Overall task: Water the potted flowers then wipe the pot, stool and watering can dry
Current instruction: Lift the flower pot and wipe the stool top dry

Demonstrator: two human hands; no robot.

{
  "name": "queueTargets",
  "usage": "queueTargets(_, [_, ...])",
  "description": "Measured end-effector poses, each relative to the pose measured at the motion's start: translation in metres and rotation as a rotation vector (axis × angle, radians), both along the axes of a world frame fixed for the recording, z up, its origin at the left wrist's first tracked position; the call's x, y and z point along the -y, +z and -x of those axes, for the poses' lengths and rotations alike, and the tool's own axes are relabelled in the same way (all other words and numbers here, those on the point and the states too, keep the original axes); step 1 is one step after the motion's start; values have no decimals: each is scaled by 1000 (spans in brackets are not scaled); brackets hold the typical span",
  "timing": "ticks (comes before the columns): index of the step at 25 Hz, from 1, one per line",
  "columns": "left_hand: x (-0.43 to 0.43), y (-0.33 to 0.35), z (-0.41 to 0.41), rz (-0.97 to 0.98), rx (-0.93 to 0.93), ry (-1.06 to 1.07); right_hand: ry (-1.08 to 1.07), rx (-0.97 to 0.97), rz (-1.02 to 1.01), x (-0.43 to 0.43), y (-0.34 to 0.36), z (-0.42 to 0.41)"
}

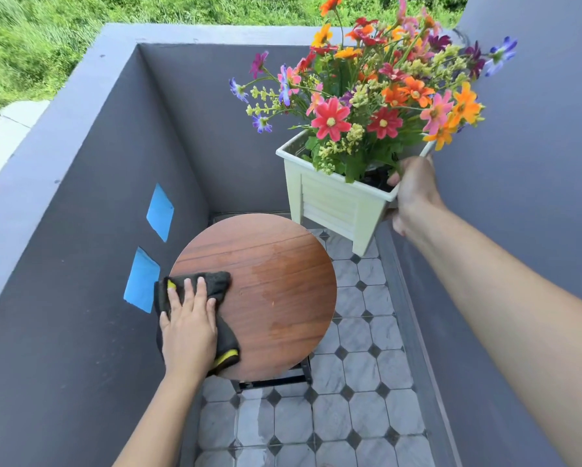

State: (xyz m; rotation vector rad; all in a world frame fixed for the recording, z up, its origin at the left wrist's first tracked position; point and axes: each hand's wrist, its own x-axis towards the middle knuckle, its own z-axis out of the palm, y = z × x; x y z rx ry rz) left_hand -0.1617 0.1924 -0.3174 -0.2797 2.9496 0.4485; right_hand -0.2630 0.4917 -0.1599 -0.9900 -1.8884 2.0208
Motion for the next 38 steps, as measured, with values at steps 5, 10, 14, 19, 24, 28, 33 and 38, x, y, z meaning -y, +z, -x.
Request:
queueTargets(5, [-6,0,54,3,-52,126,11,-15,-12,-10,-4,2])
queueTargets(10, [-33,1,115,-1,-68,73,13,-4,-5,-19,-7,3])
queueTargets(14, [-70,0,141,-1,-62,-99,9,-16,-17,-26,-8,6])
queueTargets(19, [-110,5,135,30,-44,-491,-1,-13,-22,-32,-5,7])
queueTargets(24, [-135,11,93,36,-22,-823,8,-10,-17,-28,-1,2])
queueTargets(28, [-123,15,55,22,15,-976,14,-2,-4,-16,4,-3])
queueTargets(33, [-93,16,14,57,18,-1176,36,18,-7,0,6,-8])
queueTargets(38, [-45,4,-26,99,-169,-1295,76,57,47,21,6,-16])
